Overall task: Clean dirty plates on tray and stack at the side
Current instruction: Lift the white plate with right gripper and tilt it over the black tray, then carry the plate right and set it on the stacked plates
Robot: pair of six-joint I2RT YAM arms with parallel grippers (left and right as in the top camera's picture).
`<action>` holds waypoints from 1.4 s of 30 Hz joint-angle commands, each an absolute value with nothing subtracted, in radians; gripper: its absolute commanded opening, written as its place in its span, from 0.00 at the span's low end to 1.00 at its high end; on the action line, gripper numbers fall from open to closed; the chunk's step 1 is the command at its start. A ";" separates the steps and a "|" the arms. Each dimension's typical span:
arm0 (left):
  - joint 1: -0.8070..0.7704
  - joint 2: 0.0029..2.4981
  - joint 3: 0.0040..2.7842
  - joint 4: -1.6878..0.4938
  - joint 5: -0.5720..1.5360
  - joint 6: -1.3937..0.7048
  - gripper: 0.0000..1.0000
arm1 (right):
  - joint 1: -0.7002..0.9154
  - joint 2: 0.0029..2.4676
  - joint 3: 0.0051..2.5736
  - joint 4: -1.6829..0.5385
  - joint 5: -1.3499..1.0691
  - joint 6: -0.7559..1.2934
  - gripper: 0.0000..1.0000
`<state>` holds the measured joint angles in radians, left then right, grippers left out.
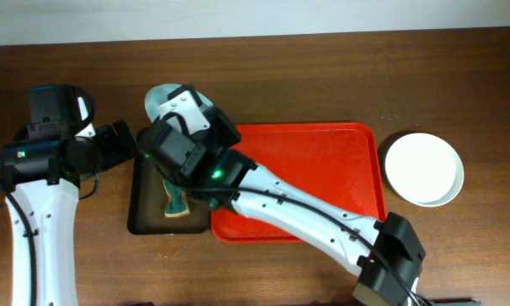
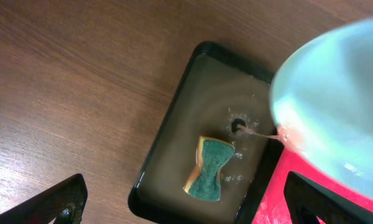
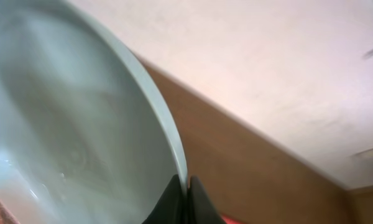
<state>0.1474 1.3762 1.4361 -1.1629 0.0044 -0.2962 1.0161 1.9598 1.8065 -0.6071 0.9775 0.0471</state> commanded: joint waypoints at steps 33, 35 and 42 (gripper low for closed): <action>0.152 1.369 1.446 -1.162 0.012 -0.306 0.99 | 1.116 1.935 1.835 -0.574 1.221 0.151 0.04; 0.152 1.369 1.446 -1.162 0.012 -0.306 0.99 | 1.058 1.935 1.835 -0.741 1.021 0.346 0.04; 0.152 1.369 1.446 -1.162 0.012 -0.306 0.99 | 0.716 1.935 1.835 -1.002 0.249 0.544 0.04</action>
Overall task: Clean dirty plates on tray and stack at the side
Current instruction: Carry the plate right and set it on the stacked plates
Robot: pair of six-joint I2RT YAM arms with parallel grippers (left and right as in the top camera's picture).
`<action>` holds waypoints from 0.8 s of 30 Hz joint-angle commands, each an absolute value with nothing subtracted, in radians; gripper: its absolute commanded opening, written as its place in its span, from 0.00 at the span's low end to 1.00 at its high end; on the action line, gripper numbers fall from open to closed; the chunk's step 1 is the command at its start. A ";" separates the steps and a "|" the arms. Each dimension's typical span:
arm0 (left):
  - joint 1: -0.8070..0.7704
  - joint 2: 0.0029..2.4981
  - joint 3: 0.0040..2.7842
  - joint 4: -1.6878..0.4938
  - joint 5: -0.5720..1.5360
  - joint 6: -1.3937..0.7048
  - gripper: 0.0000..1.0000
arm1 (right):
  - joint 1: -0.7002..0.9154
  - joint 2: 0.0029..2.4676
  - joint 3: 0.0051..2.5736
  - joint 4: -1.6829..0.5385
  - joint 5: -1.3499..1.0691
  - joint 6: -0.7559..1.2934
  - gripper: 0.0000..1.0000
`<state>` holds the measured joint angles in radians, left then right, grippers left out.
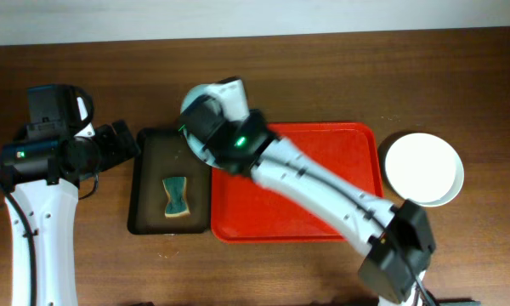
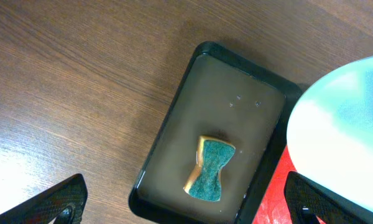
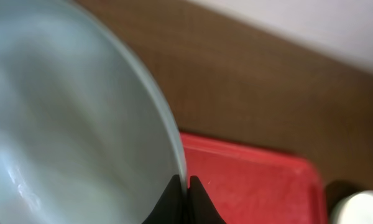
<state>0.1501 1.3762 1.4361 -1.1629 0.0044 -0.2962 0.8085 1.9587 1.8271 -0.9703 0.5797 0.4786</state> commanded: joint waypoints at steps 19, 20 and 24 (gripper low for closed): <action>0.152 1.369 1.446 -1.162 0.012 -0.306 0.99 | -0.209 1.935 1.828 -1.451 0.041 0.427 0.04; 0.152 1.369 1.446 -1.162 0.012 -0.306 0.99 | -0.243 1.934 1.822 -1.454 0.041 0.427 0.04; 0.152 1.369 1.446 -1.162 0.012 -0.306 0.99 | -0.458 1.935 1.760 -1.467 0.041 0.430 0.04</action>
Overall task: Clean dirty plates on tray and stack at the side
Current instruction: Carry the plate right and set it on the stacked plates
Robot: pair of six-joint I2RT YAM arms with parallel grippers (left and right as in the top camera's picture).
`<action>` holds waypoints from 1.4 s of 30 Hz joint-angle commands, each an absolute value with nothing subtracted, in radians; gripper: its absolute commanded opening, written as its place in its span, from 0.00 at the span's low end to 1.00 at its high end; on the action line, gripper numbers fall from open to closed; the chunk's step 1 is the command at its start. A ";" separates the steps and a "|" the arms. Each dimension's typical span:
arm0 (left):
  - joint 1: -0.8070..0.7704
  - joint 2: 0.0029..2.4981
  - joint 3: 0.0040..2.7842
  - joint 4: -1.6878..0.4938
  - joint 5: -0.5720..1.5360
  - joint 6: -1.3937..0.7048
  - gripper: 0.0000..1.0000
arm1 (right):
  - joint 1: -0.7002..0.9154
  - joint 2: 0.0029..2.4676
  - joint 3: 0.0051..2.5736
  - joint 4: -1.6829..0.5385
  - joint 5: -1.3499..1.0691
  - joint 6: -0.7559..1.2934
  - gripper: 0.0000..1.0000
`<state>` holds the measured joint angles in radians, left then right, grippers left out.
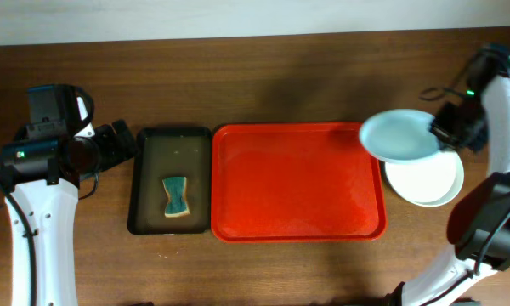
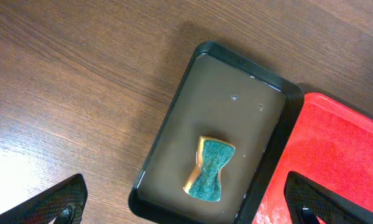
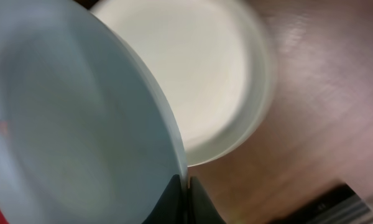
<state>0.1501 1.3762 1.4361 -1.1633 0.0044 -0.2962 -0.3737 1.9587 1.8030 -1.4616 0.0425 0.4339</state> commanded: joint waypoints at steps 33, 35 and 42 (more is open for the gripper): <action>0.152 1.369 1.446 -1.162 0.012 -0.306 0.99 | 0.035 1.935 1.477 -1.228 -0.094 -0.052 0.98; 0.152 1.369 1.446 -1.162 0.012 -0.306 0.99 | 0.033 1.935 1.477 -1.228 -0.094 -0.052 0.98; 0.152 1.369 1.446 -1.162 0.012 -0.306 0.99 | 0.033 1.935 1.477 -1.228 -0.094 -0.052 0.98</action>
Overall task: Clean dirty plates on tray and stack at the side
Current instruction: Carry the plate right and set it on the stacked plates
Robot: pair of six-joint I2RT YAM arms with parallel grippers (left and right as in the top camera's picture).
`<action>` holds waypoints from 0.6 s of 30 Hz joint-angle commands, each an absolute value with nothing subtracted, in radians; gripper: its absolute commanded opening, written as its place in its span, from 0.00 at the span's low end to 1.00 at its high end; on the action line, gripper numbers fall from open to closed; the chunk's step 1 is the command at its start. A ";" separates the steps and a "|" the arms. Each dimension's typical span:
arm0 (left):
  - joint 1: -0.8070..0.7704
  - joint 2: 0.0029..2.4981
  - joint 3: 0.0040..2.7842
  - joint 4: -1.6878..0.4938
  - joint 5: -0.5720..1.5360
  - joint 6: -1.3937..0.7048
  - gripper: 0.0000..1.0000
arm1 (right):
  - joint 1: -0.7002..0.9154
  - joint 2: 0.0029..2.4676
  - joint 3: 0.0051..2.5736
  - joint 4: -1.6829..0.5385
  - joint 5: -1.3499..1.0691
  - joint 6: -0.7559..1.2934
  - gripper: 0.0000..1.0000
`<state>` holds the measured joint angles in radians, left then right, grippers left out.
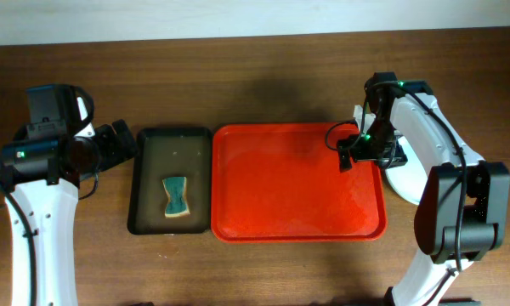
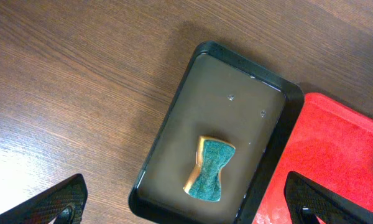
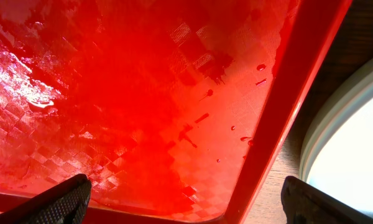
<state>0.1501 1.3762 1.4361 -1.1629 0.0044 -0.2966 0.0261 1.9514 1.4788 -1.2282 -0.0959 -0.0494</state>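
The red tray [image 1: 297,187] lies mid-table with no plate on it, its wet floor [image 3: 143,93] filling the right wrist view. The plates [image 1: 405,184] sit just right of the tray, mostly hidden under my right arm; a pale rim [image 3: 336,118] shows at the right wrist view's edge. My right gripper [image 1: 350,151] hangs open and empty over the tray's right edge [image 3: 189,202]. My left gripper [image 1: 123,141] stands open and empty left of the basin [image 2: 186,202].
A black basin [image 1: 146,183] of murky water sits left of the tray, with a green-and-yellow sponge [image 1: 176,196] [image 2: 210,169] lying in it. Bare brown table surrounds everything; a pale wall runs along the far edge.
My right gripper, then shut on the pale blue plate over the white plate at the right, is now open and empty over the tray's right edge. Left arm unchanged.
My right gripper held the pale blue plate tilted over the basin, dripping. Then it held the plate over the tray's far left corner, then above the white plate at the right. Now it is empty beside the plates. The left gripper stayed open by the basin.
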 commanded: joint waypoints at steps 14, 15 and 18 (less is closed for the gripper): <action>0.152 1.369 1.446 -1.162 0.012 -0.306 0.99 | 0.033 1.824 1.475 -1.184 -0.094 -0.052 0.98; 0.152 1.369 1.446 -1.162 0.012 -0.306 0.99 | 0.033 1.791 1.475 -1.184 -0.094 -0.052 0.98; 0.152 1.369 1.446 -1.162 0.012 -0.306 0.99 | 0.033 1.675 1.475 -1.184 -0.094 -0.052 0.98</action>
